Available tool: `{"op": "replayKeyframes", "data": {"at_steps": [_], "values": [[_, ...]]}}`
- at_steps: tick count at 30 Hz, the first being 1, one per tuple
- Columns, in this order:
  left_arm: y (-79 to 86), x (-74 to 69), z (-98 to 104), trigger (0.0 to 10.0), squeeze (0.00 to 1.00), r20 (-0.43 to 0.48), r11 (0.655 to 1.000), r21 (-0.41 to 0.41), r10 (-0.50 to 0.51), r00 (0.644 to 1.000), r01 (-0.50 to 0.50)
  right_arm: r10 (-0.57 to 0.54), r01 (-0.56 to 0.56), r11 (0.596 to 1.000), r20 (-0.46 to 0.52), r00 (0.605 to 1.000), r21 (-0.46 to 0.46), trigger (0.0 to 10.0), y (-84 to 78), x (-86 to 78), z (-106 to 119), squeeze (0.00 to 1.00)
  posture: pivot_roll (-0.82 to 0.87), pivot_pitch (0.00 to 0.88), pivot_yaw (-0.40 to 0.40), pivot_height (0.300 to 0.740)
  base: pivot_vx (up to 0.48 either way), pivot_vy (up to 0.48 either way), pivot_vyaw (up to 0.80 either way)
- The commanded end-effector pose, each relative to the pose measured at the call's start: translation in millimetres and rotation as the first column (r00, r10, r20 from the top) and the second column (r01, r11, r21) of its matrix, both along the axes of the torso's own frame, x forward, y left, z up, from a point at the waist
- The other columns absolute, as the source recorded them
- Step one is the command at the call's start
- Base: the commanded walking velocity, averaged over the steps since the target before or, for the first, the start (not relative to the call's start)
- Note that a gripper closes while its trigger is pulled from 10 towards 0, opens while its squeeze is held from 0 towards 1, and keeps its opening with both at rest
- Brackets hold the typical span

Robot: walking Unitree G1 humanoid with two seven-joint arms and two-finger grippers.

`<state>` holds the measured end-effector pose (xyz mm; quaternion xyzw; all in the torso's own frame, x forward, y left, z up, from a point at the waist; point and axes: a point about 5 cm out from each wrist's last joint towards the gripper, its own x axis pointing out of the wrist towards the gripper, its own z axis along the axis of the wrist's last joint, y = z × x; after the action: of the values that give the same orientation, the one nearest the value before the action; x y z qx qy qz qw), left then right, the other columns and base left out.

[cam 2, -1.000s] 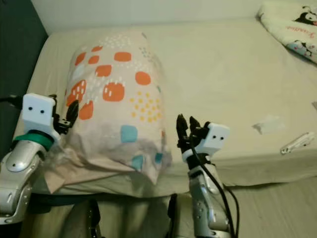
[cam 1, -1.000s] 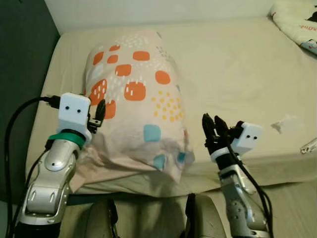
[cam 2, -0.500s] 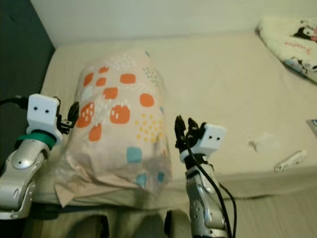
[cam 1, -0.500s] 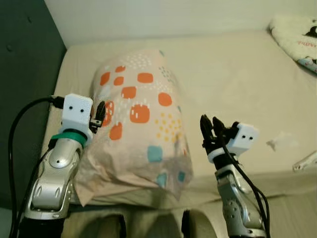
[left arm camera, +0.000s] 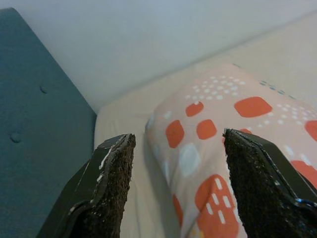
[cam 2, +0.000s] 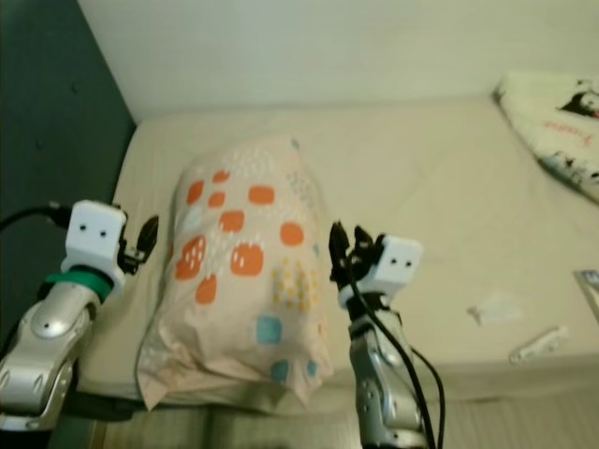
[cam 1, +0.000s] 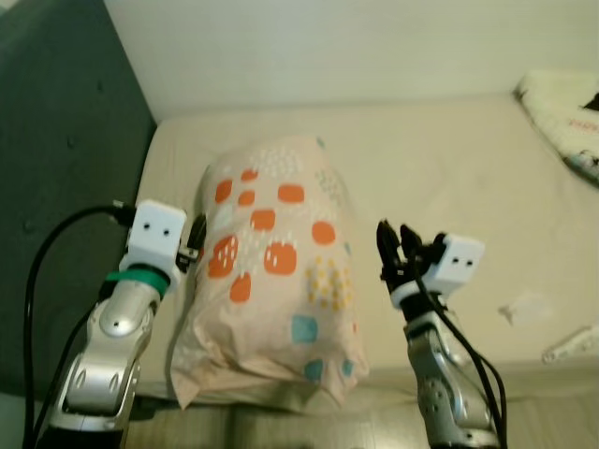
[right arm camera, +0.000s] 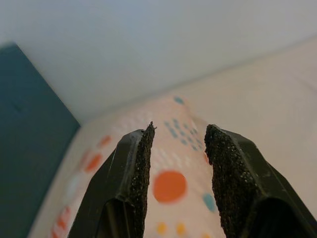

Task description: Clean up the room

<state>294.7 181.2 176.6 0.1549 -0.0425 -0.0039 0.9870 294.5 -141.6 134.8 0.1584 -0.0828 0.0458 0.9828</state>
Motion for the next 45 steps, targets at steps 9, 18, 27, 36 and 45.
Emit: {"op": "replayKeyframes", "data": {"at_steps": [9, 18, 27, 36, 45], "values": [[-11.2, -52.8, -119.5, 10.0, 0.00, -0.366, 0.992, 0.019, -0.112, 0.924, 0.128, 0.019, -0.118, 0.972, -0.433, 0.901, -0.202, 10.0, -7.5, -49.5, -127.6, 0.00, 0.04, 0.041, 0.067, 0.740, 0.000, 0.000, 0.00], [9.9, -77.3, -196.2, 10.0, 0.00, -0.668, 0.989, -0.125, -0.029, 0.743, -0.073, 0.029, -0.304, 0.925, -0.754, 0.656, -0.230, 10.0, -15.6, -109.7, -201.5, 0.00, 0.05, 0.027, 0.056, 0.740, 0.000, 0.000, 0.00], [13.6, -131.5, -253.8, 10.0, 0.00, -0.860, 0.999, 0.006, 0.024, 0.509, -0.038, 0.043, -0.406, 0.887, -0.836, 0.547, -0.220, 10.0, -15.7, -125.8, -219.0, 0.00, 0.04, 0.027, 0.041, 0.740, 0.000, 0.000, 0.00], [14.5, -131.9, -258.7, 10.0, 0.00, -0.855, 0.992, -0.043, 0.024, 0.518, -0.115, 0.058, -0.427, 0.874, -0.822, 0.567, -0.233, 10.0, -13.8, -121.8, -217.6, 0.00, 0.04, 0.033, 0.028, 0.740, 0.000, 0.000, 0.00], [14.1, -131.8, -262.0, 10.0, 0.00, -0.842, 0.996, -0.025, 0.026, 0.539, -0.088, 0.053, -0.420, 0.875, -0.815, 0.577, -0.241, 10.0, -15.1, -120.3, -217.2, 0.00, 0.04, 0.037, 0.027, 0.740, 0.000, -0.195, 0.00]]}}
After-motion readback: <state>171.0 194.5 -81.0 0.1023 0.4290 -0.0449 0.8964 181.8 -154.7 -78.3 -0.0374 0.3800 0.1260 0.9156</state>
